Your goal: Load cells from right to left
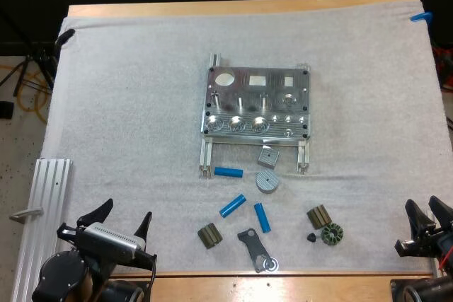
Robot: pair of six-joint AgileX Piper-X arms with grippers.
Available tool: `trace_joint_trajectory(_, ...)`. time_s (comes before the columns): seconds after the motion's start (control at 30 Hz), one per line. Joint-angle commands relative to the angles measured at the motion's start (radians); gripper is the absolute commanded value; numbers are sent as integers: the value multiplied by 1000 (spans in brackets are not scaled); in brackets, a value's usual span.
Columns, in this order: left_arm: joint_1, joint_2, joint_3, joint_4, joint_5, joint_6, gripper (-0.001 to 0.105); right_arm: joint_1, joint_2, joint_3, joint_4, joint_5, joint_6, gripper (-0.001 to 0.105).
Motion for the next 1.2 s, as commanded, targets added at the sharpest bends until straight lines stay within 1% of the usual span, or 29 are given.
trace_joint_trajectory(0.0,3,-139,-3,-17,7,-10,67,-6,-43,-3,-8,1,-12,43)
trace_joint_trajectory(0.77,3,-124,-5,-17,7,-10,67,-6,-40,-16,-8,1,-5,43)
trace_joint_trajectory(0.97,3,-45,-42,-17,74,-10,67,-6,-15,-46,-8,-22,-5,43)
trace_joint_trajectory(1.03,3,-7,-59,-17,88,6,67,-6,5,-59,-8,-66,-5,43)
trace_joint_trajectory(1.07,3,20,-72,-17,100,40,67,-6,24,-70,-8,-96,-5,43)
trace_joint_trajectory(1.17,3,85,-100,-17,105,132,67,-6,79,-102,-8,-141,14,43)
